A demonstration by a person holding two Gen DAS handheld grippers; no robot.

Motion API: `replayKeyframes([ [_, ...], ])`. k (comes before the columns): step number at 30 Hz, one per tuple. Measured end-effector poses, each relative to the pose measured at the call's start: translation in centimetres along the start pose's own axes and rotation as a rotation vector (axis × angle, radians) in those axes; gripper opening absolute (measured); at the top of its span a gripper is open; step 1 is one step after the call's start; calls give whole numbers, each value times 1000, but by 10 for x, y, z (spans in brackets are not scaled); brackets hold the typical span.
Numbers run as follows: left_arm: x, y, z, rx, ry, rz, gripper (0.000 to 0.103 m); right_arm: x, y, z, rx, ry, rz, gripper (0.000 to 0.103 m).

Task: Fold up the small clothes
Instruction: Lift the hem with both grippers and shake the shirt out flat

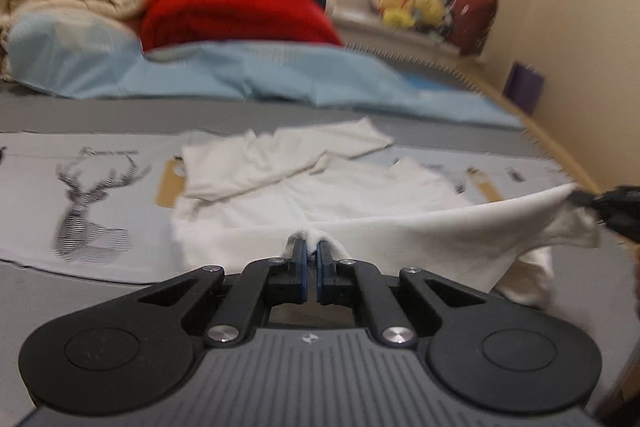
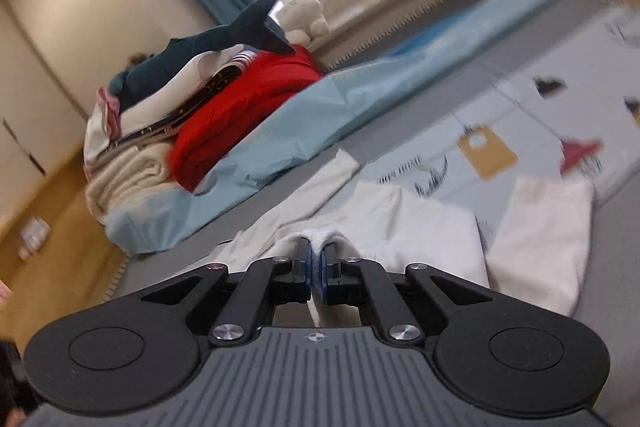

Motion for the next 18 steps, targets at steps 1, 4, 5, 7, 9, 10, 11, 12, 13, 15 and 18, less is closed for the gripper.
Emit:
replayKeyframes([
  [1, -5, 2, 21, -6, -12, 4, 3, -7, -6, 6, -15, 35, -16, 4],
  [4, -35, 15, 70, -17, 14, 47, 3, -38, -19, 22, -71, 135, 18, 4],
  [5, -45, 20, 81, -9, 41, 46, 3, -50, -23, 25, -93, 171, 36, 4],
  [7, -58, 25, 98, -28, 64, 29, 3, -76, -30, 30, -138, 249, 68, 4],
  [9, -74, 27, 105, -60, 126, -3, 3, -102, -34, 31, -178, 344, 107, 4],
  [10, -85, 27, 106, -70, 170, -29, 3, -112, -33, 32, -197, 379, 133, 4],
  [11, -97, 22, 106, -96, 228, -65, 3, -122, -36, 33, -225, 414, 163, 4],
  [12, -107, 19, 106, -116, 273, -100, 3, -131, -39, 33, -250, 452, 188, 4],
  [13, -117, 14, 106, -125, 317, -141, 3, -141, -42, 33, -265, 501, 210, 4],
  [15, -138, 11, 103, -133, 425, -217, 3, -155, -51, 33, -311, 556, 254, 4],
  [18, -164, 4, 97, -171, 551, -250, 5, -164, -72, 33, -399, 586, 266, 9],
])
Point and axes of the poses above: each gripper's, at about its wrist camera, not at the fingertips, and z roughly against the way its jaws point, y to its left, x to its top, the point moved 10 cm from there along -z, roughly the way its jaws point, and after that the axes turned 9 degrees about -x, right-handed, at the moved point
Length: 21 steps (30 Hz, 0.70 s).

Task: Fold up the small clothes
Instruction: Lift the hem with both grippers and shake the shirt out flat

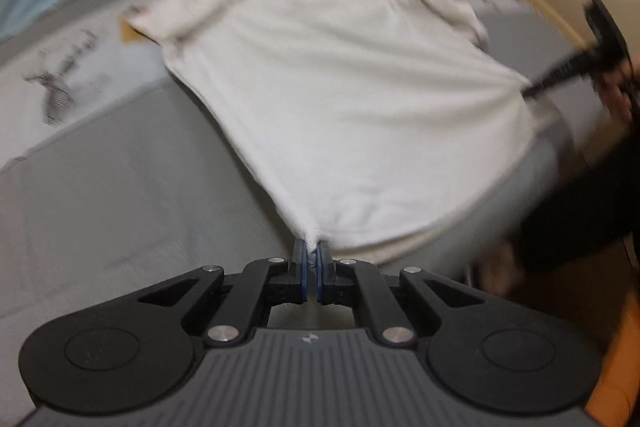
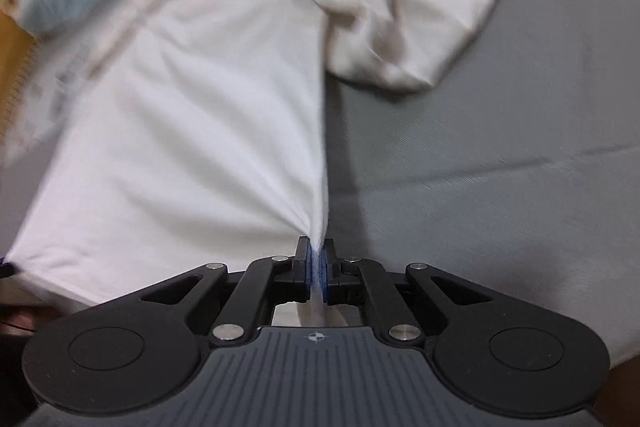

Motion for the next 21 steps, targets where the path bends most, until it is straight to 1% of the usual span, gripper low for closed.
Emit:
replayKeyframes([
  [2, 1, -1, -2, -16, 1, 8, 7, 2, -6, -1, -7, -9, -31, 11],
  [4, 10, 8, 7, -35, -61, 72, 14, 6, -10, 3, 14, -33, -70, 33],
  [5, 15, 15, 12, -45, -102, 120, 20, 8, -9, 4, 20, -47, -82, 37],
  [6, 20, 22, 16, -50, -141, 171, 23, 10, -8, 4, 23, -57, -84, 41],
  [7, 24, 28, 16, -53, -169, 213, 24, 11, -6, 2, 21, -59, -79, 41],
  [8, 28, 33, 13, -48, -188, 253, 26, 11, -3, -1, 16, -52, -70, 41],
  [9, 32, 40, 7, -31, -188, 290, 27, 12, 1, -5, 7, -41, -57, 41],
  [11, 32, 49, -11, 8, -131, 319, 27, 15, 6, -20, -23, -18, -14, 41],
  [13, 28, 56, -32, 68, -60, 322, 29, 11, 12, -31, -71, 7, 46, 41],
  [15, 21, 60, -51, 100, 20, 328, 29, 9, 16, -39, -108, 19, 102, 40],
  [17, 14, 66, -64, 123, 80, 326, 29, 7, 19, -39, -124, 14, 146, 33],
  [18, 12, 66, -68, 129, 103, 321, 29, 7, 21, -39, -115, 15, 156, 17],
  [19, 10, 65, -72, 129, 125, 314, 29, 5, 21, -38, -100, 20, 157, 9],
  [21, 7, 61, -77, 128, 163, 292, 27, 3, 21, -35, -89, 20, 173, 8],
])
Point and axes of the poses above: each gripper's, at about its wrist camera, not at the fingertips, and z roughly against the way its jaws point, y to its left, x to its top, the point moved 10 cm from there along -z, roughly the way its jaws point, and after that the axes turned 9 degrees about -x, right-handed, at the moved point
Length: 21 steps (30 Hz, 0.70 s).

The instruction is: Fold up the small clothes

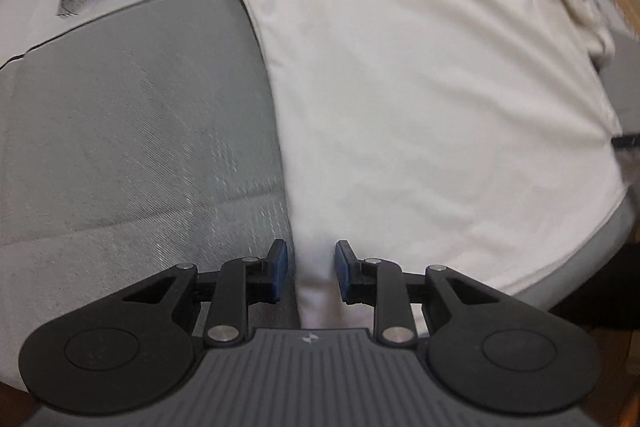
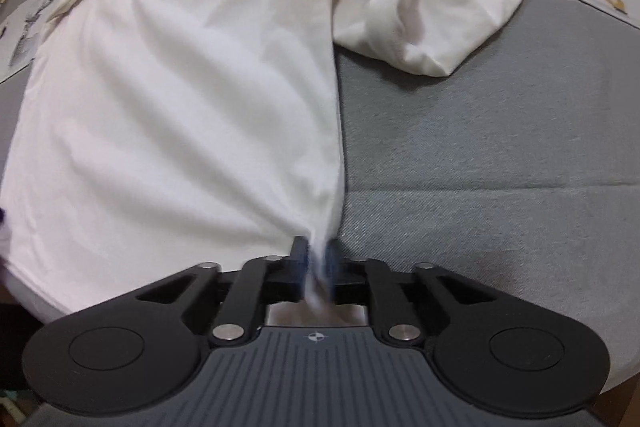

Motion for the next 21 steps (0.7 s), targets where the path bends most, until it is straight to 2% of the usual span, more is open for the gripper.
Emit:
replayKeyframes([
  [2, -8, -4, -4, -5, 28, -31, 18, -3, 1, 3, 10, 1, 26, 7],
  [3, -11, -6, -2, -6, 31, -56, 7, -5, 1, 5, 18, 3, 37, 7],
  [4, -13, -9, 1, -15, 34, -76, 4, -8, 1, 6, 22, 6, 51, 6],
  [7, -27, -18, 11, -53, 64, -129, 3, -21, -3, 6, 27, 48, 81, 6],
  [11, -54, -23, 17, -10, 158, -255, 3, -37, -5, 9, 64, 117, 126, 6],
  [13, -60, -21, 21, 13, 175, -275, 3, -42, -4, 12, 79, 121, 154, 7],
  [16, -49, -11, 38, 39, 123, -228, 7, -29, -10, 27, 73, 32, 127, 8],
  [18, -35, -13, 56, 28, 37, -204, 7, -9, -22, 42, 110, -43, 32, 10],
  [21, -11, -21, 73, -6, -56, -172, 7, 19, -48, 57, 140, -153, -135, 23],
])
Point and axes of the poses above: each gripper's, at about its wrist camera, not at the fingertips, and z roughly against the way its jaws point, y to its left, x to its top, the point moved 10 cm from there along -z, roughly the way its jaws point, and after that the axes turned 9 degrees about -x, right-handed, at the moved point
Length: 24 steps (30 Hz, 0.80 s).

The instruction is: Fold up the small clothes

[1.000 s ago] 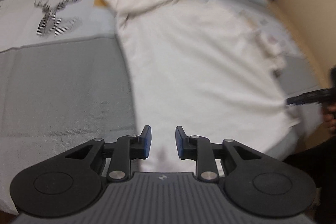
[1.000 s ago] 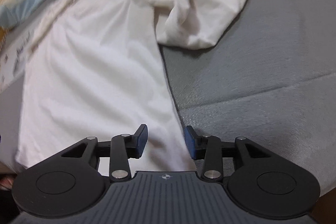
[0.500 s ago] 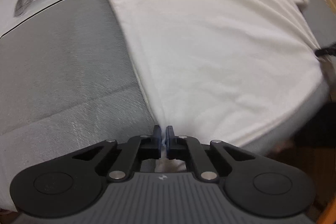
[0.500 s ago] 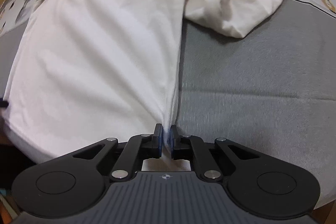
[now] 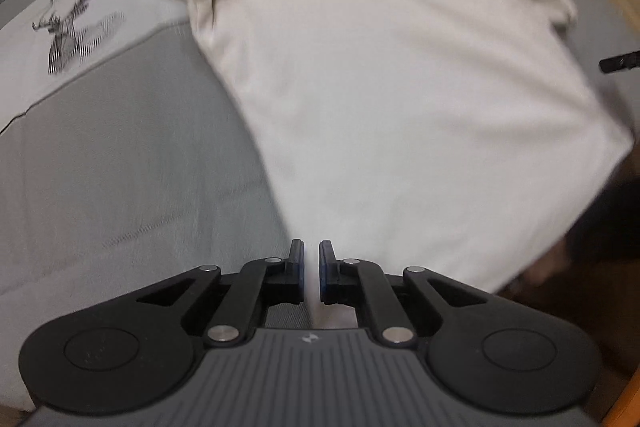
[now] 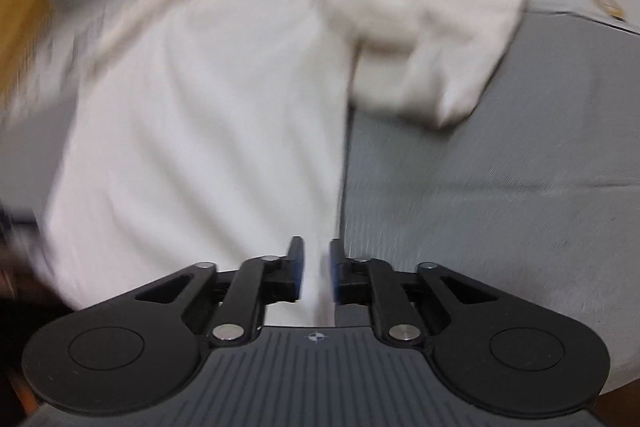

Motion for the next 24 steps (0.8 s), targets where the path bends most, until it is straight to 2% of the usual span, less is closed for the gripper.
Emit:
replayKeyframes([
  [3, 20, -17, -1, -15, -44, -14, 7, 33, -38, 6, -86, -145, -173, 26],
  [5, 26, -26, -9, -15, -36, -45, 7, 46, -63, 4, -126, -213, -281, 26],
  [8, 37, -36, -39, 22, -5, -99, 7, 65, -96, -5, -143, -272, -407, 26],
  [10, 42, -41, -45, 37, 10, -117, 7, 73, -110, -14, -147, -307, -466, 26],
  [13, 50, -46, -45, 38, -21, -136, 8, 87, -129, -35, -134, -312, -537, 26],
  [17, 71, -49, -46, 36, -62, -135, 12, 114, -140, -63, -129, -323, -535, 26],
  [21, 84, -52, -49, 45, -62, -112, 12, 136, -151, -96, -130, -311, -509, 26],
  [23, 90, -51, -52, 53, -58, -109, 12, 149, -151, -106, -137, -336, -466, 25],
  [24, 94, -51, -54, 55, -58, -108, 12, 159, -149, -108, -150, -352, -430, 15],
])
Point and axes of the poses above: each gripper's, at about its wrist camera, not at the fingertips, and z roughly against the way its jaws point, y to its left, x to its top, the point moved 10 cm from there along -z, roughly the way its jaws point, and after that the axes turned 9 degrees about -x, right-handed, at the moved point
